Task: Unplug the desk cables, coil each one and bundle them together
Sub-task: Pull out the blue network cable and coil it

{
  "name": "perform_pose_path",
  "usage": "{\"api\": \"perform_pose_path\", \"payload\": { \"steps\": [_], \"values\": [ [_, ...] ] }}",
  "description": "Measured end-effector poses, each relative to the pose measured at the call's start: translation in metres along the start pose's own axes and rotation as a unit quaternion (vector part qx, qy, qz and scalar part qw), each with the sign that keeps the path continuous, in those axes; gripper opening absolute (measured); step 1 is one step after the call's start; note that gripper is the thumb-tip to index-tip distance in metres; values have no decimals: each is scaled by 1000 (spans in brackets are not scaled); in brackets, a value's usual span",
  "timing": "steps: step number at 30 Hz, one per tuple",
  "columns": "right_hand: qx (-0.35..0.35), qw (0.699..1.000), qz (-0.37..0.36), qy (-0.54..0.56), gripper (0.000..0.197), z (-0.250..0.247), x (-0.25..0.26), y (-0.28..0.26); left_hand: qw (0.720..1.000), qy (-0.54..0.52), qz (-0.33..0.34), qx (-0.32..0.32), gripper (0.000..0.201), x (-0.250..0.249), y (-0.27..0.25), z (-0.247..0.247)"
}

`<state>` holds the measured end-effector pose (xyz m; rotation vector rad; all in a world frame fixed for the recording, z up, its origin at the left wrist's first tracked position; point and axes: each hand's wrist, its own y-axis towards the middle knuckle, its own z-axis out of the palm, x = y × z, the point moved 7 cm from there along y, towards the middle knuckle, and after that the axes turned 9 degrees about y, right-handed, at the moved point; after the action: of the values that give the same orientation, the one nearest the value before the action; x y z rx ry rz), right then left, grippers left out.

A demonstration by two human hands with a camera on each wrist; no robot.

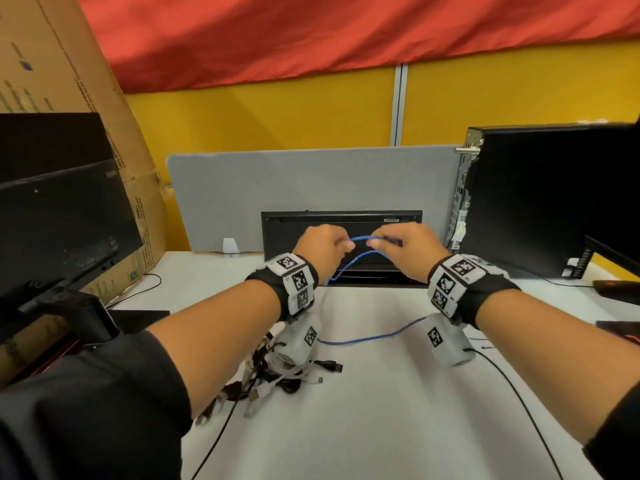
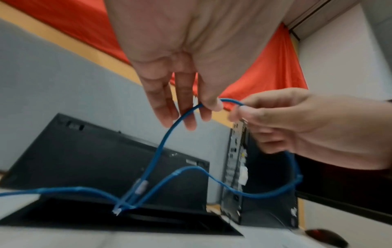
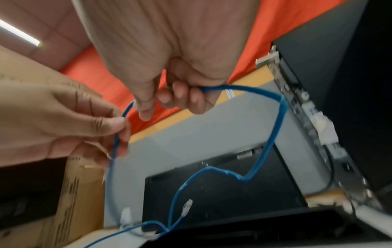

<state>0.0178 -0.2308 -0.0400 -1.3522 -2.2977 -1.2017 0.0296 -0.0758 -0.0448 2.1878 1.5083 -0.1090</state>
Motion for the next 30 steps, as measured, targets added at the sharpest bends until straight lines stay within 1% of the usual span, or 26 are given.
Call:
{"api": "perform_pose_path", "payload": {
  "steps": [3,5,9,12,14,16,19,20,21,22,23,24,26,27,28,29,30],
  "values": [
    [-50,998,24,4,18,-41,-1,7,999,-29,-15,-39,22,13,12,-30],
    [-64,997,31,-11,22,-65,1,10,997,-50,-18,-59,21,20,18,-47],
    [-95,994,36,-32,19,-102,-1,12,995,-60,-15,-72,21,24,25,-72],
    [-109,991,47,-65,25,-122,-7,6,995,-44,-14,-90,21,27,29,-87],
    [-137,985,49,-93,26,-140,-13,0,995,-34,-13,-95,20,32,28,-92],
    [-167,977,53,-118,24,-157,-21,-8,995,-39,-16,-90,21,37,26,-92],
    [-173,965,67,-183,21,-168,-30,-18,996,-65,-24,-61,24,34,23,-84],
    [-174,960,70,-207,21,-169,-32,-20,993,-100,-36,-49,26,32,22,-81],
    [-176,955,72,-228,21,-169,-35,-24,984,-170,-52,-26,27,30,21,-77],
    [-178,950,78,-244,22,-168,-38,-27,961,-270,-65,10,28,26,20,-71],
    [-177,947,86,-255,22,-168,-43,-31,922,-376,-70,57,28,18,18,-65],
    [-172,944,96,-264,23,-166,-50,-36,875,-469,-64,102,27,8,15,-61],
    [-127,943,116,-285,26,-152,-63,-45,789,-592,-34,161,24,-16,8,-60],
    [-89,944,125,-293,28,-141,-69,-49,756,-630,-15,177,21,-28,6,-62],
    [-47,945,132,-296,29,-128,-72,-53,730,-657,3,186,20,-40,3,-63],
    [-8,946,135,-295,31,-114,-74,-57,715,-674,18,185,25,-51,3,-64],
    [24,946,135,-295,32,-100,-72,-60,707,-685,28,174,30,-60,4,-65]
  ]
}}
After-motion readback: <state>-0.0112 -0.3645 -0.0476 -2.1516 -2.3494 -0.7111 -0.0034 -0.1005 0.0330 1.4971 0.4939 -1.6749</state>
